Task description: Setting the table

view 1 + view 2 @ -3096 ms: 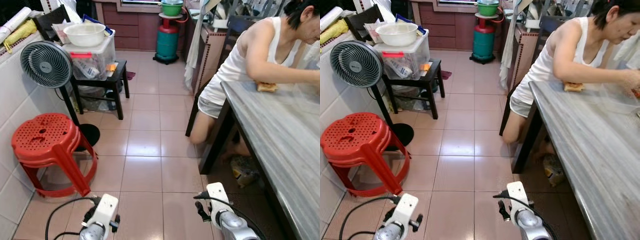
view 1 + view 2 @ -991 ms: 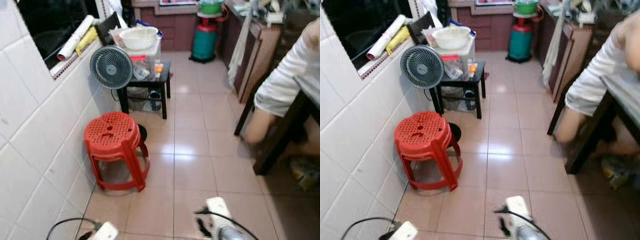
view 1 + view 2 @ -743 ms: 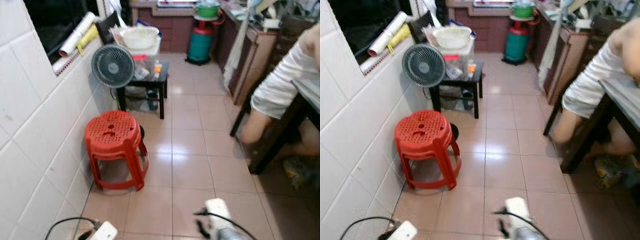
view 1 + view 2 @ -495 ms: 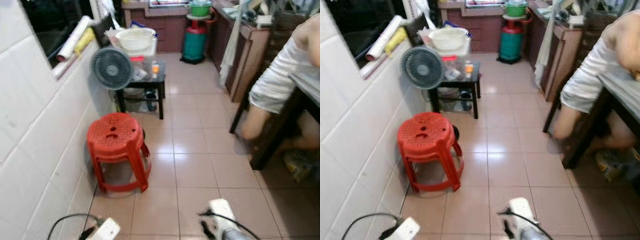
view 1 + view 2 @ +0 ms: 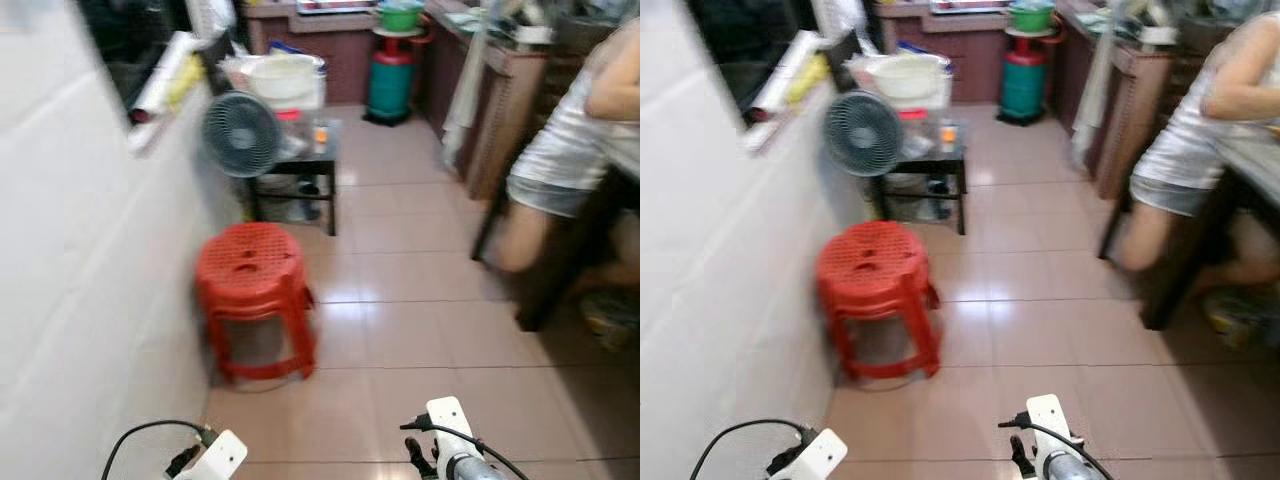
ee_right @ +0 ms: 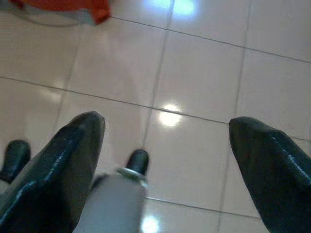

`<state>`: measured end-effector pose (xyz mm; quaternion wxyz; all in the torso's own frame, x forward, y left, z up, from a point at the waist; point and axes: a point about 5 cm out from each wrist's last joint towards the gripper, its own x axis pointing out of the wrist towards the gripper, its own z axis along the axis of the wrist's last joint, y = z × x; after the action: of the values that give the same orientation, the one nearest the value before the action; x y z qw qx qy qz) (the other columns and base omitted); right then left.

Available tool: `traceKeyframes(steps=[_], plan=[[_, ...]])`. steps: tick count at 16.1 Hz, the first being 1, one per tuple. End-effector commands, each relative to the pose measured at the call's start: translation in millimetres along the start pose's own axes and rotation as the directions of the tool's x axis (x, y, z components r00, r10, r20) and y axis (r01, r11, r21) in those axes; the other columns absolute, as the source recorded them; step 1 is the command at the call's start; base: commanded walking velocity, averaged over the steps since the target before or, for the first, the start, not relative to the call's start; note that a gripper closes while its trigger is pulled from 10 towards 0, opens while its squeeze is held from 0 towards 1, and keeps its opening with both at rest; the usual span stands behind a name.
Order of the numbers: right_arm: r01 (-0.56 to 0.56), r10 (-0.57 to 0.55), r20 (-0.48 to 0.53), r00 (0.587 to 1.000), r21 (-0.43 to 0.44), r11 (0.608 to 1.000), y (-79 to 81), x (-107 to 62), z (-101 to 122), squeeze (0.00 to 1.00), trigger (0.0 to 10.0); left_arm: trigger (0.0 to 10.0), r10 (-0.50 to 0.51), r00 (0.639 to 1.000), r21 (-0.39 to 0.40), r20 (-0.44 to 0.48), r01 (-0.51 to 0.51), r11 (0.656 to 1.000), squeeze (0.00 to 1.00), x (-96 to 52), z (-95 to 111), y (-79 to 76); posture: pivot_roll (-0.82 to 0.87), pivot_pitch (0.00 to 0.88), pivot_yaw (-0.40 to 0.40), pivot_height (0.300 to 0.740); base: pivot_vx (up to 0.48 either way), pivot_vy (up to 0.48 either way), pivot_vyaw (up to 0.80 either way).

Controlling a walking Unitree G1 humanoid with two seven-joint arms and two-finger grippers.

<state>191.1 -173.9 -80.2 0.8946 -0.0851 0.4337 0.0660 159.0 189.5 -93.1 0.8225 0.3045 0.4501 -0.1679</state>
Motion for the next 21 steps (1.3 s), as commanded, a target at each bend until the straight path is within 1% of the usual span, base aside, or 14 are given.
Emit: traceKeyframes(steps=[1,3,4,7,8,10,11,12,13,14,17,19,21], plan=[[-0.012,0.012,0.021,1.000,-0.004,1.000,5.7,1.8,6.9,0.00,10.0,10.0,0.005,1.000,-0.006,-0.015,-0.005,1.000,0.00,-1.3,-6.1,3.9,-0.14,0.000,0.040,0.740,0.000,0.315,0.00],[-0.014,0.014,0.021,1.000,-0.005,1.000,5.6,1.7,6.9,0.00,10.0,10.0,0.005,1.000,0.014,-0.011,-0.005,1.000,0.00,-1.1,-5.2,4.6,-0.14,0.000,0.038,0.740,0.000,0.000,0.00],[-0.015,0.016,0.021,1.000,-0.007,1.000,5.7,1.7,7.0,0.00,10.0,10.0,0.003,1.000,-0.003,-0.013,-0.003,1.000,0.00,-1.0,-5.2,5.2,-0.14,0.000,0.038,0.740,0.000,0.000,0.00],[-0.015,0.015,0.021,1.000,-0.009,1.000,5.6,1.8,7.1,0.00,10.0,10.0,-0.002,1.000,-0.088,-0.023,0.000,0.996,0.00,-1.0,-6.1,5.7,-0.14,0.000,0.038,0.740,0.000,0.000,0.00],[-0.013,0.013,0.021,1.000,-0.009,1.000,5.3,1.9,7.6,0.00,10.0,10.0,-0.001,1.000,-0.151,-0.031,-0.003,0.988,0.00,-1.0,-7.0,6.3,-0.14,0.000,0.038,0.740,0.000,0.000,0.00],[-0.013,0.014,0.024,1.000,-0.015,1.000,5.4,2.1,8.6,0.00,10.0,10.0,-0.003,0.999,-0.195,-0.034,-0.003,0.981,0.00,-1.0,-7.4,7.3,-0.14,0.000,0.038,0.740,0.000,0.000,0.00],[-0.014,0.015,0.027,1.000,-0.020,1.000,5.6,2.2,9.6,0.00,10.0,10.0,-0.006,0.999,-0.204,-0.033,-0.001,0.979,0.00,-0.9,-7.0,8.0,-0.14,0.000,0.038,0.740,0.000,0.000,0.00],[-0.015,0.016,0.029,0.999,-0.021,1.000,5.7,2.3,9.8,0.00,10.0,10.0,-0.008,0.999,-0.197,-0.031,0.002,0.980,0.00,-0.8,-6.7,8.2,-0.14,0.000,0.039,0.740,0.000,0.000,0.00],[-0.017,0.017,0.029,0.999,-0.020,1.000,6.5,2.4,10.1,0.00,10.0,10.0,-0.025,0.999,-0.206,-0.025,0.020,0.978,0.00,-0.7,-5.9,8.7,-0.14,0.000,0.041,0.740,0.000,0.000,0.00],[-0.017,0.017,0.025,1.000,-0.011,1.000,6.9,2.4,9.5,0.00,10.0,10.0,-0.036,0.999,-0.221,-0.019,0.031,0.975,0.00,-0.6,-5.3,9.1,-0.14,0.000,0.041,0.740,0.000,0.000,0.00],[-0.016,0.016,0.017,1.000,0.002,1.000,7.7,2.1,7.0,0.00,10.0,10.0,-0.045,0.999,-0.231,-0.009,0.041,0.972,0.00,-0.6,-4.4,10.9,-0.15,0.000,0.045,0.740,0.000,0.000,-0.15],[-0.014,0.014,0.014,1.000,0.002,1.000,7.4,1.8,6.0,0.00,10.0,10.0,-0.049,0.999,-0.225,-0.009,0.046,0.973,0.00,-0.5,-4.2,11.0,-0.15,0.000,0.045,0.740,0.000,0.000,-0.44],[-0.012,0.012,0.012,1.000,0.002,1.000,7.0,1.6,5.2,0.00,10.0,10.0,-0.052,0.999,-0.221,-0.010,0.048,0.974,0.00,-0.6,-4.3,10.8,-0.15,0.000,0.046,0.740,0.000,0.000,0.00]])
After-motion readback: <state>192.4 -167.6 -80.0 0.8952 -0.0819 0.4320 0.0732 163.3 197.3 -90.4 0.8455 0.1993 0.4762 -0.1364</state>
